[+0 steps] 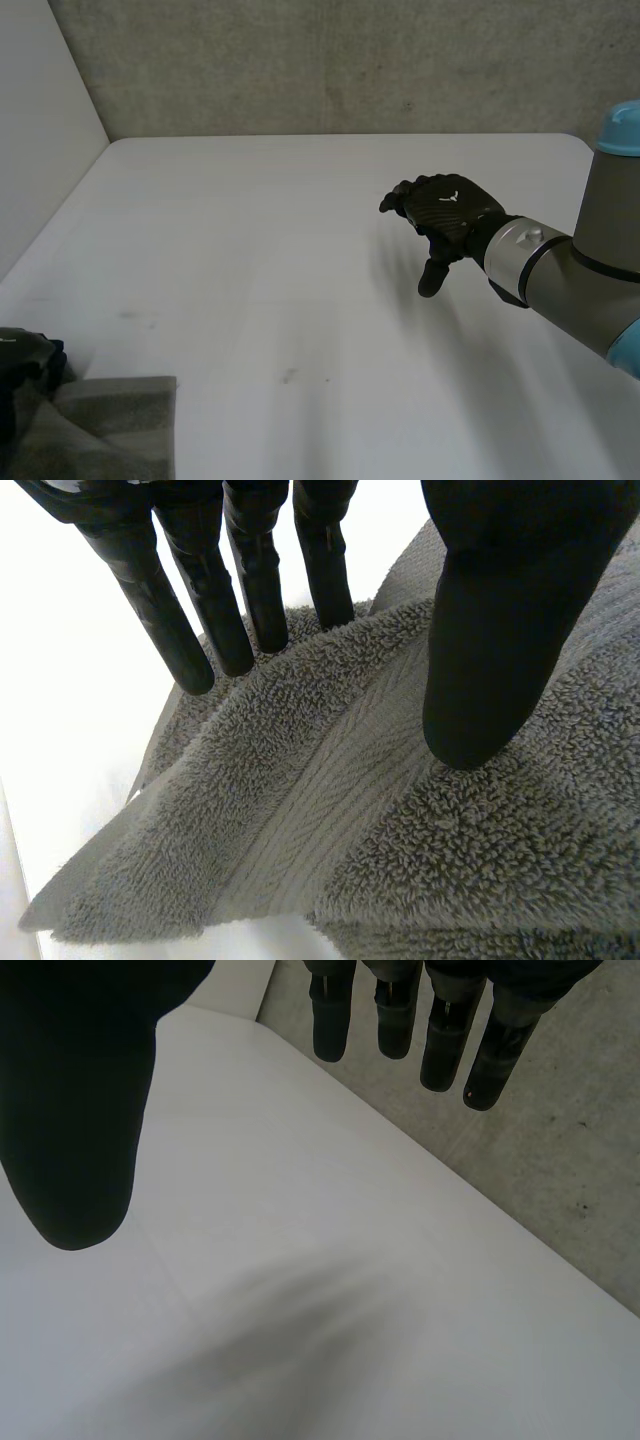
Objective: Fold the laundry
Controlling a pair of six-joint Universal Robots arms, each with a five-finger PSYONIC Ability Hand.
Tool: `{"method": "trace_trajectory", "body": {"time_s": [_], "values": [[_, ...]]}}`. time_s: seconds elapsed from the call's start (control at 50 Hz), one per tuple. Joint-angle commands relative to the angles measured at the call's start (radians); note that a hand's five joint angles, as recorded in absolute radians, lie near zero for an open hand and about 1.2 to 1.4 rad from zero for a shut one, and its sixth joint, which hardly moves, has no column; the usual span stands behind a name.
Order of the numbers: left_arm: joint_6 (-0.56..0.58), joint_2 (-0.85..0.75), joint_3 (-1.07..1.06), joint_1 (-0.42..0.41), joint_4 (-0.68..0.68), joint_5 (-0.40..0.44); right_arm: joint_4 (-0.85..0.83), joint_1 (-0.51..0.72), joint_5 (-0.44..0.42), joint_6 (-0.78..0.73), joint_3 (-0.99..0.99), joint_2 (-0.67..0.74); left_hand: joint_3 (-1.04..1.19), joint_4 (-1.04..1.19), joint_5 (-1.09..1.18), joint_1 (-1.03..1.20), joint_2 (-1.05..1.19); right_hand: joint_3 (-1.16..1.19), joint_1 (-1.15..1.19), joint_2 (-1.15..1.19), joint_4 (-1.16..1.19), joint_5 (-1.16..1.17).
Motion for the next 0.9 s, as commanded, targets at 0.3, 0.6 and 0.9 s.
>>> {"method": "trace_trajectory", "body": {"time_s": [0.3,0.6,0.9], "values": [[-0.003,-0.013,0.015,-0.048,0.091,0.005,-0.001,0.0,0.0,0.0,0.006,-0.012,0.861,0.86,0.86,0.853,0.859,-0.039,-0.036,-0.054,-0.059,-0.066],[-0.395,-0.086,0.443,-0.507,0.171,0.048,-0.006,-0.014,0.002,-0.002,-0.012,-0.02,0.861,0.86,0.86,0.853,0.859,-0.039,-0.036,-0.054,-0.059,-0.066],[-0.479,-0.593,0.965,-0.904,0.208,-0.154,-0.01,-0.146,0.113,0.017,-0.11,-0.073,0.861,0.86,0.86,0.853,0.859,-0.039,-0.036,-0.054,-0.059,-0.066]]}}
